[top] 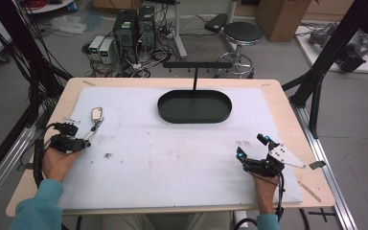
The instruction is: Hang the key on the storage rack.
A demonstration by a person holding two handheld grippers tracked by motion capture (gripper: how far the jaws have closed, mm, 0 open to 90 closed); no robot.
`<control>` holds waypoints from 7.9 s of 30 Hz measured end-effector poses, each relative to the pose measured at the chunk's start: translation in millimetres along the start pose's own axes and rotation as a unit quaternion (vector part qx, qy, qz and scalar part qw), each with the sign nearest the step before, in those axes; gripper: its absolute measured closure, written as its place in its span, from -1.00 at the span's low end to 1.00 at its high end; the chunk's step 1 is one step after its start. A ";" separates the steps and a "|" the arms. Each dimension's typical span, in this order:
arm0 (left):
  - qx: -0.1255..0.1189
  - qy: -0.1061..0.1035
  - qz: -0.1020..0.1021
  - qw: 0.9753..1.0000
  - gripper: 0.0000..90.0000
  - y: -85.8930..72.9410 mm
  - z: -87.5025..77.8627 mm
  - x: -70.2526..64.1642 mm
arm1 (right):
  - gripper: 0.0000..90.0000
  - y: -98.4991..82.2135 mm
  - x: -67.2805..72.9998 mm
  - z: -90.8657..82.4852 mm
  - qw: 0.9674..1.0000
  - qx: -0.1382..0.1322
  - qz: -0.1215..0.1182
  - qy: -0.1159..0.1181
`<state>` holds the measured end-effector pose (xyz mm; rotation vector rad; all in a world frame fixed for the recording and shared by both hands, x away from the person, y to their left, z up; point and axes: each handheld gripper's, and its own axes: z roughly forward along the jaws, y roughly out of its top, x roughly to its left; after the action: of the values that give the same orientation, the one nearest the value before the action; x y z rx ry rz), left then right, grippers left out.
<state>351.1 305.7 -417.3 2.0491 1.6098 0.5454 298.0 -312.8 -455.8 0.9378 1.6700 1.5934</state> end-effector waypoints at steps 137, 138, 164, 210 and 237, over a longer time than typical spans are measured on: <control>-0.127 -0.401 0.378 0.825 0.65 92.9 -39.5 -177.9 | 0.28 149.0 116.2 171.2 0.777 0.360 -0.287 0.430; -0.126 -0.400 0.379 0.825 0.65 93.0 -39.5 -177.7 | 0.31 148.9 116.9 171.1 0.775 0.361 -0.289 0.430; -0.127 -0.403 0.390 0.818 0.64 92.3 -35.7 -180.3 | 0.66 146.4 123.1 174.2 0.760 0.374 -0.301 0.438; -0.400 -0.237 0.121 0.877 -0.96 -7.9 -22.3 -46.9 | 0.66 175.3 21.0 149.6 0.929 0.194 -0.111 0.294; -0.433 -0.204 0.091 0.874 -0.96 -51.7 -4.0 -39.0 | 0.67 157.9 -25.8 170.0 0.967 0.145 -0.024 0.207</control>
<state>299.2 278.4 -445.2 1.4752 0.7098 0.6801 464.9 -240.7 -309.5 0.7250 2.2431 1.6196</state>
